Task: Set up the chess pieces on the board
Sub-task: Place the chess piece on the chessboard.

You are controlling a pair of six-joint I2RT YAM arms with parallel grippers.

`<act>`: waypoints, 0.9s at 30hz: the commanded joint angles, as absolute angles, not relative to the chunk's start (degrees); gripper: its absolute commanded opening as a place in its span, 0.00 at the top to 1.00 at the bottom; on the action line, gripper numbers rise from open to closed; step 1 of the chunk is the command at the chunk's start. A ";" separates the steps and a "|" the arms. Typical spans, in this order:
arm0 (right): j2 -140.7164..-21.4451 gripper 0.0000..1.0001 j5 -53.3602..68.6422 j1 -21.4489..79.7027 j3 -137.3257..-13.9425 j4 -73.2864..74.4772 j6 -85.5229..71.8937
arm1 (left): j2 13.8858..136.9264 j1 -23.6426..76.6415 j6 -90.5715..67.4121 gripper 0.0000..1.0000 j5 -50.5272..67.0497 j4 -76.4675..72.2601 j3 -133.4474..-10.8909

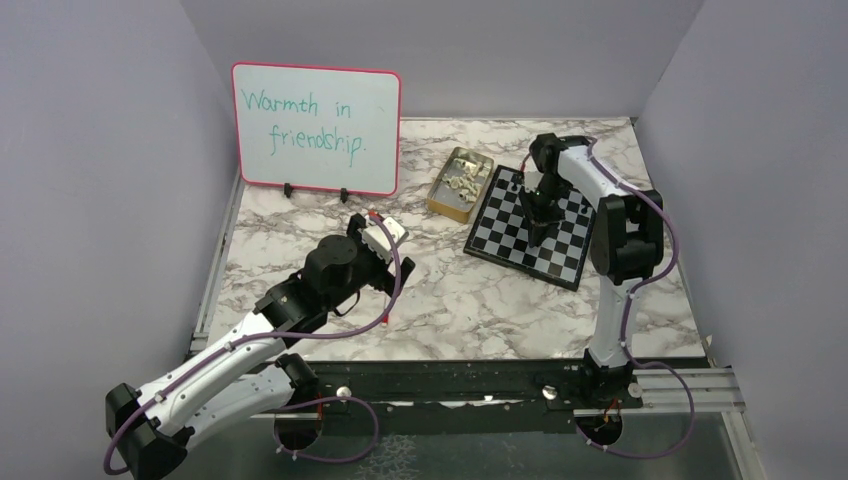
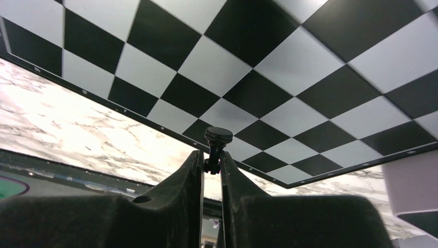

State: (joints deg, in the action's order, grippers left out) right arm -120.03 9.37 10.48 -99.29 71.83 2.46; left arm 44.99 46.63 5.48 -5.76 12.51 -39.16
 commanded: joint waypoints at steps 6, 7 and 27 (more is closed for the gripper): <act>-115.53 0.77 11.44 11.43 -92.42 72.06 2.73 | 44.18 46.83 5.96 0.04 -4.92 11.07 -39.03; -115.42 0.77 11.46 11.43 -92.48 72.07 2.80 | 44.11 46.84 5.91 0.04 -4.84 11.07 -39.02; -112.80 0.65 6.56 12.84 -95.25 69.60 2.76 | 44.15 46.79 6.18 0.04 -4.64 10.98 -39.04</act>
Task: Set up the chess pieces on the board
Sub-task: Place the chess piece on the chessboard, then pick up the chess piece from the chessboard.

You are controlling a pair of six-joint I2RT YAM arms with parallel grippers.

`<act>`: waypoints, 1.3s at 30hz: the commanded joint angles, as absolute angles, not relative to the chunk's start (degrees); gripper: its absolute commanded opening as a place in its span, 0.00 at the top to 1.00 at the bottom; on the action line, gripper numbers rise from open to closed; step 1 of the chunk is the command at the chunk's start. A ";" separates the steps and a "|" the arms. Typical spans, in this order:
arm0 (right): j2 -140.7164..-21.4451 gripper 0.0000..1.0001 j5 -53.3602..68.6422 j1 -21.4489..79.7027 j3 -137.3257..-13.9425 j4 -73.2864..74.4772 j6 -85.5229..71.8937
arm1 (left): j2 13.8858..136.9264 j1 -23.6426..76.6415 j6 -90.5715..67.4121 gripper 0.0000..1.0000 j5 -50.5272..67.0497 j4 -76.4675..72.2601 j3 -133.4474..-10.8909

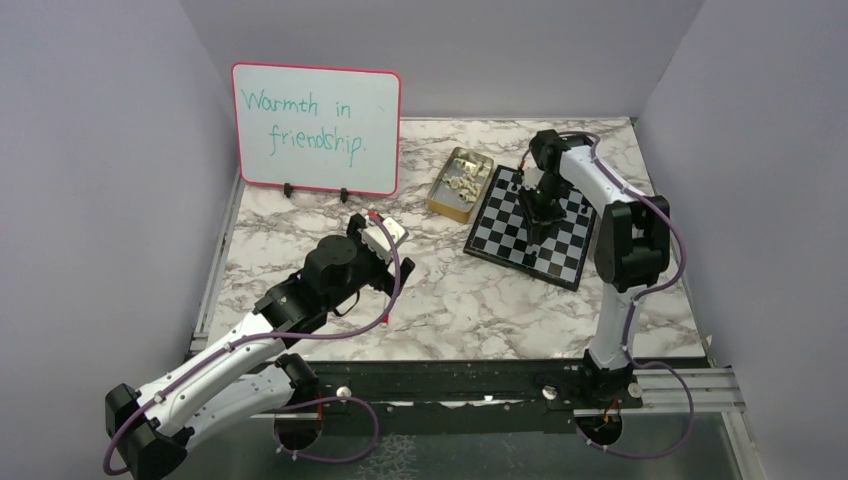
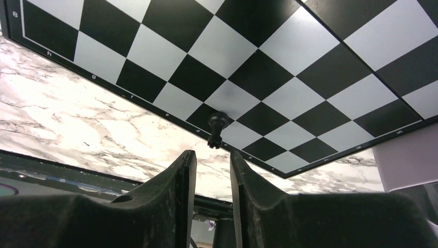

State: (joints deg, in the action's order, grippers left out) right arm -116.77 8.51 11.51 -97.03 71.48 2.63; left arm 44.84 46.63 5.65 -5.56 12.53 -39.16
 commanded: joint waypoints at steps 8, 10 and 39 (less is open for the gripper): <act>-105.46 0.62 -1.67 15.11 -86.45 58.32 -4.92 | 44.24 46.84 6.20 0.04 -4.76 10.99 -38.94; -103.19 0.61 -3.24 15.43 -83.94 55.43 -6.20 | 44.13 46.85 6.28 0.04 -4.75 10.99 -38.94; -97.56 0.73 -3.66 16.17 -67.37 41.09 -10.50 | 45.36 46.80 6.41 0.04 -4.81 11.17 -38.90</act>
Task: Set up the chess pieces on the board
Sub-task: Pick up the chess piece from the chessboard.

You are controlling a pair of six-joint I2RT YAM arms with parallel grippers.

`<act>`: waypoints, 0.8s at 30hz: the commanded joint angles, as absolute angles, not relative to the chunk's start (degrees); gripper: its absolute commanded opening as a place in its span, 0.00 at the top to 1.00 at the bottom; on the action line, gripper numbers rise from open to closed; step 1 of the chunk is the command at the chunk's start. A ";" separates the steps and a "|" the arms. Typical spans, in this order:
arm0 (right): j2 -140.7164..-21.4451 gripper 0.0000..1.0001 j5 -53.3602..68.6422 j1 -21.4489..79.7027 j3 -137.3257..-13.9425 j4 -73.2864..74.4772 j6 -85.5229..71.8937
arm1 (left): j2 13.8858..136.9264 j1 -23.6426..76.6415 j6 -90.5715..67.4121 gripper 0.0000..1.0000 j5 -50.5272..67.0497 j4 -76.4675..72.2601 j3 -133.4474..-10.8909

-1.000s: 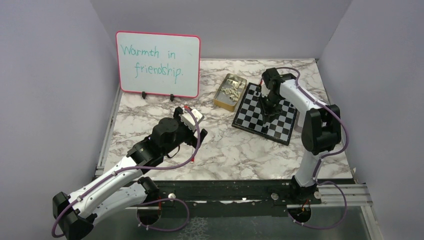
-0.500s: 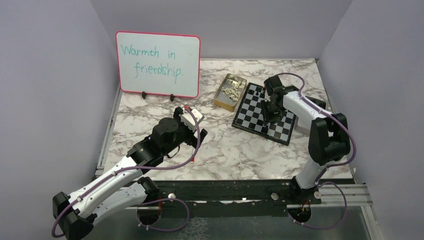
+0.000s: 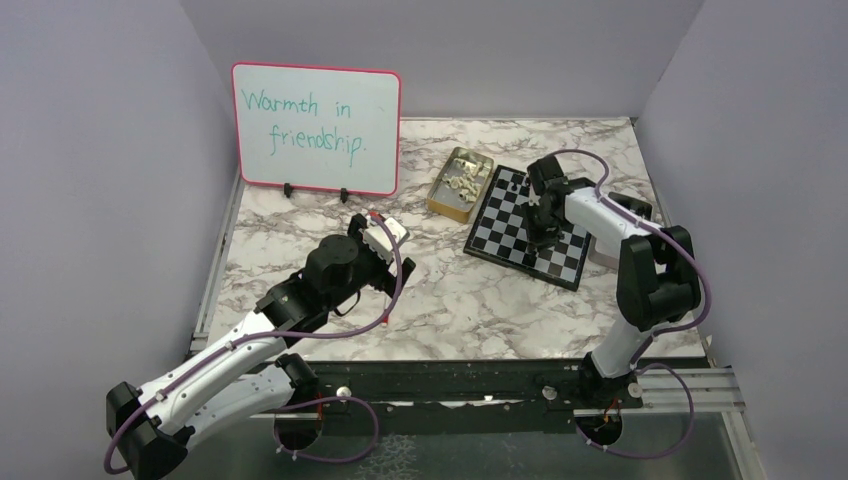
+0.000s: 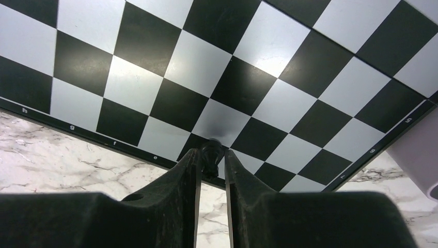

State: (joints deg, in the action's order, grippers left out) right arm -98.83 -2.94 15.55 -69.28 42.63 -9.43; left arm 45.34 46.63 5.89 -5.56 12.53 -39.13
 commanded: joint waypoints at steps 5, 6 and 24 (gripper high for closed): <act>-96.24 0.71 -3.57 16.26 -65.61 40.33 -10.65 | 46.01 46.84 6.22 0.04 -4.42 11.07 -38.93; -96.12 0.71 -3.60 16.26 -65.40 40.35 -10.59 | 46.36 46.83 6.19 0.04 -4.23 11.14 -39.01; -95.56 0.73 -4.30 16.33 -66.36 40.78 -10.11 | 46.80 46.84 6.42 0.04 -4.78 11.18 -38.98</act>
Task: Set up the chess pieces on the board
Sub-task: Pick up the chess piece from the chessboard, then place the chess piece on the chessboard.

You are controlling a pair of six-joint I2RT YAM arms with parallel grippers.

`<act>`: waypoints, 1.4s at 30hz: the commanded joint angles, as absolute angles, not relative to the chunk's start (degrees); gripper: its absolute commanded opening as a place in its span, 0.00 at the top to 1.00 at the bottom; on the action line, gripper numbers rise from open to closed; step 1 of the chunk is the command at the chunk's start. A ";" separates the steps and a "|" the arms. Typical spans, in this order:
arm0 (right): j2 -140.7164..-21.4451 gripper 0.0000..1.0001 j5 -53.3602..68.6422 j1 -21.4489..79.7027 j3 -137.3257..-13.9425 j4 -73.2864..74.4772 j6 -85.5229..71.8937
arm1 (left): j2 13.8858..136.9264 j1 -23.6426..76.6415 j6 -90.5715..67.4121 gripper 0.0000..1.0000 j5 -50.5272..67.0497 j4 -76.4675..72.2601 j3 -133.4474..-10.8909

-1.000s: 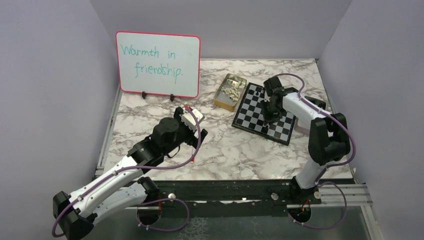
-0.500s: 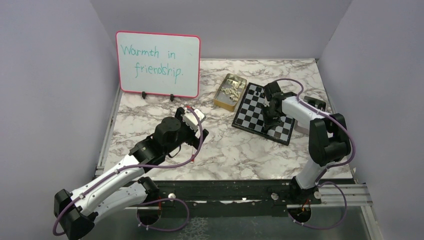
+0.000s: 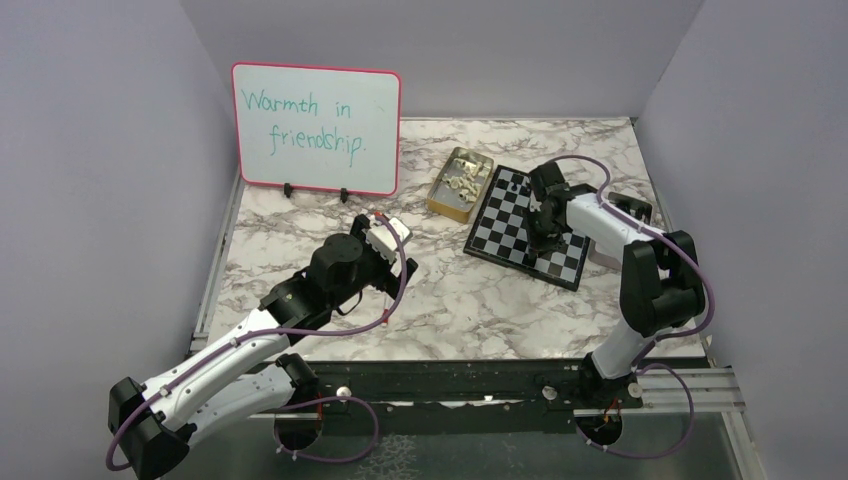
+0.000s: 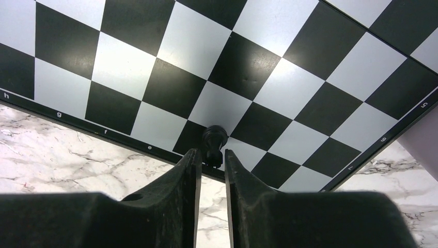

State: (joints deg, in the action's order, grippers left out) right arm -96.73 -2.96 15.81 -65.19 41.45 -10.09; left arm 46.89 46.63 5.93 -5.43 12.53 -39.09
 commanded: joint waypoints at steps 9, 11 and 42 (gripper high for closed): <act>-95.61 0.88 -5.21 16.30 -70.95 43.09 -9.41 | 47.53 46.85 6.27 0.04 -4.01 11.16 -39.11; -96.26 0.88 -5.33 16.29 -73.45 44.05 -9.11 | 48.14 46.82 6.22 0.04 -3.87 11.07 -39.03; -128.41 0.86 -5.53 16.26 -122.31 52.31 -3.31 | 57.92 37.44 -12.23 0.01 12.78 3.74 -44.65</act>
State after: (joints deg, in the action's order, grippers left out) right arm -126.08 -6.39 15.84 -116.77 49.71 -4.40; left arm 57.12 41.71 -7.46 9.74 7.70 -43.66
